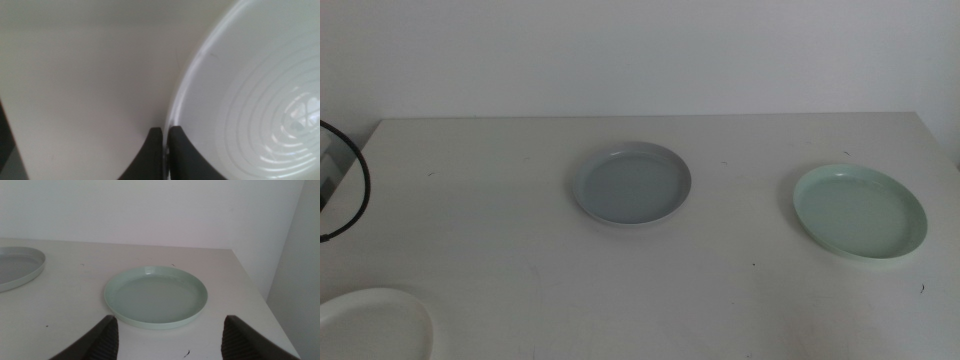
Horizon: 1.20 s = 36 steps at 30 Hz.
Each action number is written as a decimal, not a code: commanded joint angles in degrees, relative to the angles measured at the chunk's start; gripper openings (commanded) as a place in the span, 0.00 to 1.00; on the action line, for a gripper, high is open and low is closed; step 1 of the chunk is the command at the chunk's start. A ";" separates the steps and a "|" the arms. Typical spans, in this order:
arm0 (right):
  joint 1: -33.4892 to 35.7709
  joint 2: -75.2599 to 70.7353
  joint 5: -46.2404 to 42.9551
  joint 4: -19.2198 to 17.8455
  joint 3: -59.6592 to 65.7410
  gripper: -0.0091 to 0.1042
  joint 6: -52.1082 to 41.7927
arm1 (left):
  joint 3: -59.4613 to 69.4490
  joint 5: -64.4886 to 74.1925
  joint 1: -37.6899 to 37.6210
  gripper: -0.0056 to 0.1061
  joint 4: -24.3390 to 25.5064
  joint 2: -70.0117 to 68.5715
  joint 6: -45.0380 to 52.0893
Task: Stack the three bowls on top of each other.
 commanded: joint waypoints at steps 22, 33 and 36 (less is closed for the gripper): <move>-0.27 -1.57 -4.45 -0.67 -0.31 0.54 -0.31 | -2.46 5.75 -26.80 0.05 -8.94 -12.75 -19.90; -0.27 -1.57 -4.45 -0.67 -0.31 0.54 -0.31 | -8.34 1.71 -43.82 0.05 -9.82 -10.39 -35.57; -0.27 -1.57 -4.45 -0.67 -0.31 0.54 -0.31 | -9.43 0.78 -47.59 0.05 -10.74 -8.01 -36.43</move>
